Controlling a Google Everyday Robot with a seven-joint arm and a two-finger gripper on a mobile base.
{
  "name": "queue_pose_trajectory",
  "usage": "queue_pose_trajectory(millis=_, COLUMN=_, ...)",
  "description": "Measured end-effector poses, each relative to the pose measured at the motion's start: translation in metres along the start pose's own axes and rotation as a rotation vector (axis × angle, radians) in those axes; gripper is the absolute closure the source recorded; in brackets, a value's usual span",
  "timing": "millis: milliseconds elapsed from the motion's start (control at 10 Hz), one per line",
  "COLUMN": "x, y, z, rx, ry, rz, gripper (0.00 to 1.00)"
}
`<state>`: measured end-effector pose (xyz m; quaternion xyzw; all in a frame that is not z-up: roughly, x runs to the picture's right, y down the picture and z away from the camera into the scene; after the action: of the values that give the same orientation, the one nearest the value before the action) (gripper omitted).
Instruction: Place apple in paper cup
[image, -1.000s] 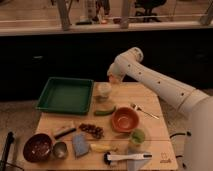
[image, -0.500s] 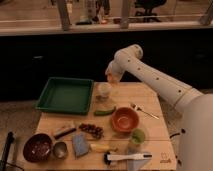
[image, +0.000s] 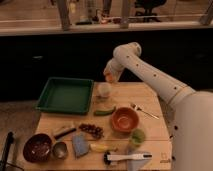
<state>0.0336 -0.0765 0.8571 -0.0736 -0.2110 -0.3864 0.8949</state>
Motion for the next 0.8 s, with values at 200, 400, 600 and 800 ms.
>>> queue_pose_trajectory(millis=200, x=-0.0060, y=-0.0013, z=0.0033, rx=-0.009, ry=-0.016, rz=-0.011, gripper=0.99)
queue_pose_trajectory(millis=400, x=-0.0094, y=-0.0015, z=0.0058, rx=-0.013, ry=-0.027, rz=-0.016, gripper=0.99)
queue_pose_trajectory(millis=600, x=-0.0110, y=-0.0006, z=0.0072, rx=-0.017, ry=-0.032, rz=-0.017, gripper=0.99)
queue_pose_trajectory(millis=800, x=-0.0126, y=-0.0018, z=0.0082, rx=-0.020, ry=-0.035, rz=-0.020, gripper=0.99)
